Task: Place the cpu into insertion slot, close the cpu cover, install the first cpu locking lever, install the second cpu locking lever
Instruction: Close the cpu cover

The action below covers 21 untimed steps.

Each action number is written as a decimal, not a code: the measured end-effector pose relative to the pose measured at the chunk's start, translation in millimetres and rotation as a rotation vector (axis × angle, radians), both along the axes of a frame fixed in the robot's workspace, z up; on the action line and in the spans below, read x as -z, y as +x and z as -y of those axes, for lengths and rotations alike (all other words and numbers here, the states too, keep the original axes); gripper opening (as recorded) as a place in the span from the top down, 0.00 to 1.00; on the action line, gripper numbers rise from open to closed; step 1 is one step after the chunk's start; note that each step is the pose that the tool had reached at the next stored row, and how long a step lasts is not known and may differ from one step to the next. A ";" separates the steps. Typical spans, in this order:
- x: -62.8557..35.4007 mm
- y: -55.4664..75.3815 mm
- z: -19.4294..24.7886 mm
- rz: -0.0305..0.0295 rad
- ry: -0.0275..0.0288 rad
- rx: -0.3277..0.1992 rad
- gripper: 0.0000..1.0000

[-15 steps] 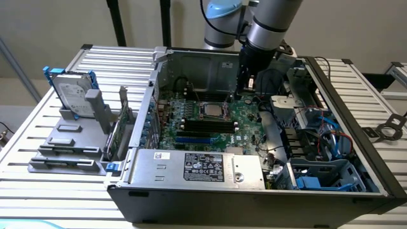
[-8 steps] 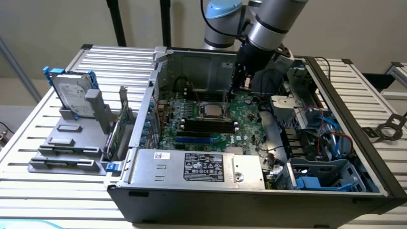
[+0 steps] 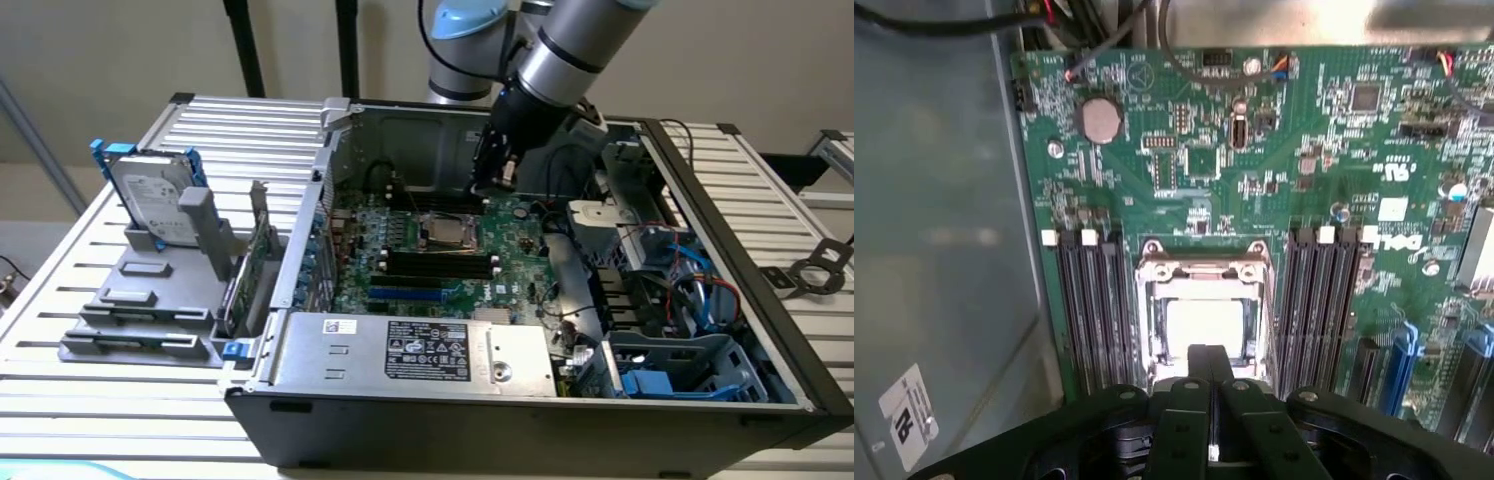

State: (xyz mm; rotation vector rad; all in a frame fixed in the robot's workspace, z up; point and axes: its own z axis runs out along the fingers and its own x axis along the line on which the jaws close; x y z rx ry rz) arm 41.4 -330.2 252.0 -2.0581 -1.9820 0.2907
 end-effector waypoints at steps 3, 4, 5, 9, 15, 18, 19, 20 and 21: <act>0.0 -3.1 0.0 -0.0371 0.0002 -0.001 0.89; 0.0 -4.3 0.0 -0.0481 0.0003 -0.001 0.89; 0.1 -5.5 0.0 -0.0574 0.0004 -0.001 0.89; 2.7 -11.7 1.3 -0.0744 0.0004 -0.003 0.89; 13.6 -25.4 6.5 -0.0760 0.0006 -0.003 0.89; 18.9 -38.9 6.9 -0.0760 0.0005 -0.003 0.89; 20.9 -42.5 6.9 -0.0759 0.0005 -0.003 0.89; 22.7 -44.7 6.9 -0.0760 0.0003 -0.003 0.89; 24.5 -46.6 6.8 -0.0759 0.0004 -0.003 0.89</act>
